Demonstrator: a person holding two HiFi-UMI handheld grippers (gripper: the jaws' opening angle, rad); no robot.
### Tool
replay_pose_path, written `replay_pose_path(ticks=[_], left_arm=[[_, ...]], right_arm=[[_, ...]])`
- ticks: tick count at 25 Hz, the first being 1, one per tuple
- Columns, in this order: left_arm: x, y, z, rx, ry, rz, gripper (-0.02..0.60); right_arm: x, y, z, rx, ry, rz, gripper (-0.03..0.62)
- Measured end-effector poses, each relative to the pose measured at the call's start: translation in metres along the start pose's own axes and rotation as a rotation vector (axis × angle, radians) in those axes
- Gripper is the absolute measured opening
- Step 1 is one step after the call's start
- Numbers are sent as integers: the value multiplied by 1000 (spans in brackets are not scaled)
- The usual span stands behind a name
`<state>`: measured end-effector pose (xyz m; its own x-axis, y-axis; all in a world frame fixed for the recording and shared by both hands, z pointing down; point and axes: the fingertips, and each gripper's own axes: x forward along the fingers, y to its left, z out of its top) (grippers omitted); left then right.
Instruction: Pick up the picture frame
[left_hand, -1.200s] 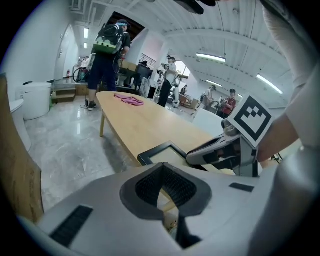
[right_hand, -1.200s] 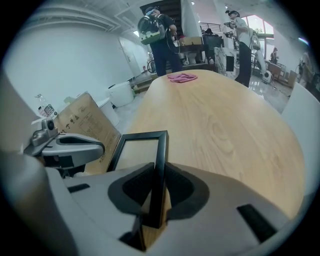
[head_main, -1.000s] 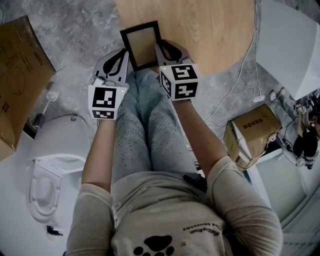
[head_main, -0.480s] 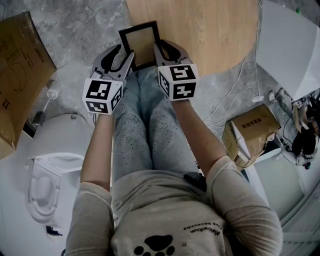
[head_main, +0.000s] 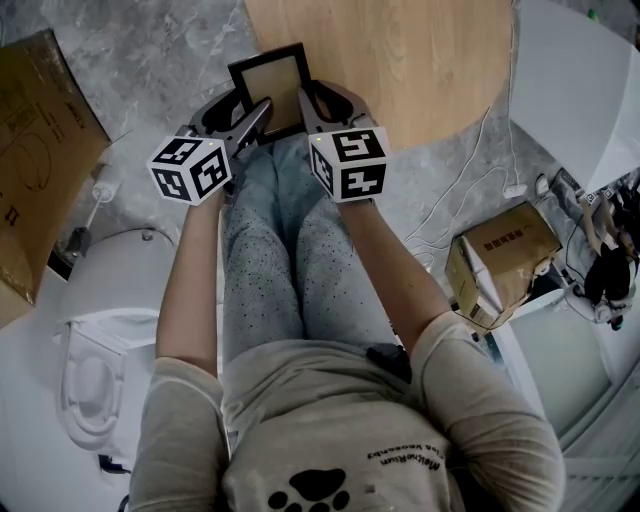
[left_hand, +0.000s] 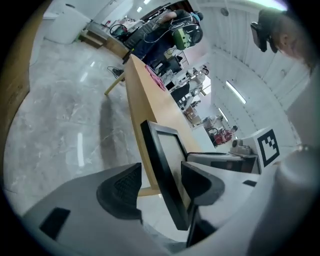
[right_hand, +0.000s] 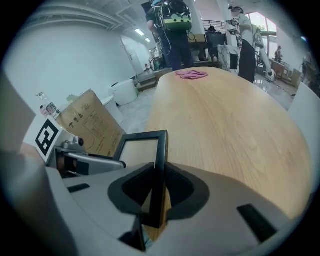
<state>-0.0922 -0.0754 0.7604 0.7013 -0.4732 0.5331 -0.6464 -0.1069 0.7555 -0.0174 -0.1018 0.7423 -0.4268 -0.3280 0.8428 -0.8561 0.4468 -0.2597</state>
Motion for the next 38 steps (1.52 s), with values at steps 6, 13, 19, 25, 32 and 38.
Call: replay_pose_path(ticks=[6,13,19,25,32,38], left_arm=[[12,-13,0,-44,27,-83,241],[9,-17,3,-118,-1,-85,222],[2,-20,5,-171,-21,-81,127],[2,-28,6,-210,-12,-75,64],[5,-37,8,-254,19,-29,32],[9,-40,8,-254,64,43,26]], right_arm=[[3,9,0,-27,18,53,74],[4,11,-1,-7,23,93,74],[4,10,-4,23,35,138,74],[4,10,-7,79,58,198,74],[3,8,-8,104,78,217,71],[-3,3,-2,85,104,178,80]])
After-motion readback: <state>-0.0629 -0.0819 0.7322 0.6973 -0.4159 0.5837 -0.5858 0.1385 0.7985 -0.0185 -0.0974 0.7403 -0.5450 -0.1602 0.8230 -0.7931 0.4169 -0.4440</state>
